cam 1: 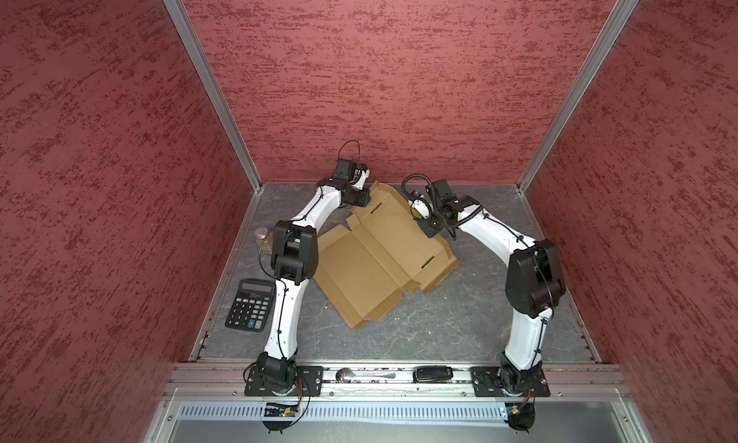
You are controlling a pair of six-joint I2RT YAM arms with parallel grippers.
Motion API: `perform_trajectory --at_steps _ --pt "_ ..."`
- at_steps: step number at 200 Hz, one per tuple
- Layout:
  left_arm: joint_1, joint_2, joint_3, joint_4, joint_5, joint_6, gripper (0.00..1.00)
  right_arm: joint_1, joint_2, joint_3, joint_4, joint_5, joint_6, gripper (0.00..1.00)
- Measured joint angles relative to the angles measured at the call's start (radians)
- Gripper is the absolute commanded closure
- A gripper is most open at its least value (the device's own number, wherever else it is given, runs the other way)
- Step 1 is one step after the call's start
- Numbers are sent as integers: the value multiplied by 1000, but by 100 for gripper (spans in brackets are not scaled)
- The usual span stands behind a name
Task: Fold the paper box
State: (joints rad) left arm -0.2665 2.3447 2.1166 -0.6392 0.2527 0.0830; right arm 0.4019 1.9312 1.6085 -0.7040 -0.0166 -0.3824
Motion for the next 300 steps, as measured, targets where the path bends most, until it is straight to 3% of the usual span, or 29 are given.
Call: perform_trajectory --at_steps 44,82,125,209,300 --pt "8 -17 -76 60 -13 -23 83 0 -2 -9 3 -2 0 92" --pt "18 -52 -163 104 -28 -54 86 0 -9 -13 29 3 14 72" --pt "45 -118 -252 164 -50 -115 87 0 -12 -13 65 42 63 59" --pt "59 -180 -434 230 -118 -294 87 -5 -21 -13 122 109 260 56" --pt "58 -295 -630 282 -205 -515 87 -23 -35 -72 186 73 540 56"
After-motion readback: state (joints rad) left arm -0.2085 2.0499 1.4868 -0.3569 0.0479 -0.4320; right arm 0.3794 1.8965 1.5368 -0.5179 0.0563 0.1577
